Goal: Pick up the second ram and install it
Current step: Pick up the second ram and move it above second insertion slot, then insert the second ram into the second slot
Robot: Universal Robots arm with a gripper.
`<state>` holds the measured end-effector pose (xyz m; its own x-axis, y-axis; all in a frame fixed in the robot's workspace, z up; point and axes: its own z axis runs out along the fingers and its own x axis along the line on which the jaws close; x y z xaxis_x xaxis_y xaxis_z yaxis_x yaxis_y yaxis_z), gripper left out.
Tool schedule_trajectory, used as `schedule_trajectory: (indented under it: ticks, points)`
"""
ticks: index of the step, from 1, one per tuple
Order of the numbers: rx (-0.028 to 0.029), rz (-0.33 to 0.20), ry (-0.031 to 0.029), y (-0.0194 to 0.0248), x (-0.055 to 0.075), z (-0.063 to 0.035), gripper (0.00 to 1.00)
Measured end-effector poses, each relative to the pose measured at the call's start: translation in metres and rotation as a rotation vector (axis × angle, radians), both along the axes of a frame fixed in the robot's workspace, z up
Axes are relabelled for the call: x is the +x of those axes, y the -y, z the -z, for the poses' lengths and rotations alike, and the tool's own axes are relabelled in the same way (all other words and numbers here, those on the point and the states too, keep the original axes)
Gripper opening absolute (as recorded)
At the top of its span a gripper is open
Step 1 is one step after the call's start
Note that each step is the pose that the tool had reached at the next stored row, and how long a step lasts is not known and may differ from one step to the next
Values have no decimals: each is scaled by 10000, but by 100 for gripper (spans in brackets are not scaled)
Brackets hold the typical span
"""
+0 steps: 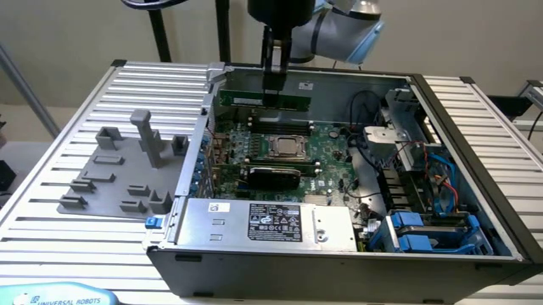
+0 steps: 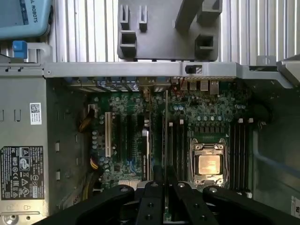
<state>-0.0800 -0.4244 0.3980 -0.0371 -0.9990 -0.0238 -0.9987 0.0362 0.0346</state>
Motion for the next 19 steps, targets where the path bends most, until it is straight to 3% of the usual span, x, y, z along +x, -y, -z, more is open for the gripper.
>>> schedule_trajectory:
  ticks: [15, 19]
  points:
    - [-1, 0, 4, -497, 339, 207, 14]
    - [1, 0, 31, -529, 354, 254, 14]
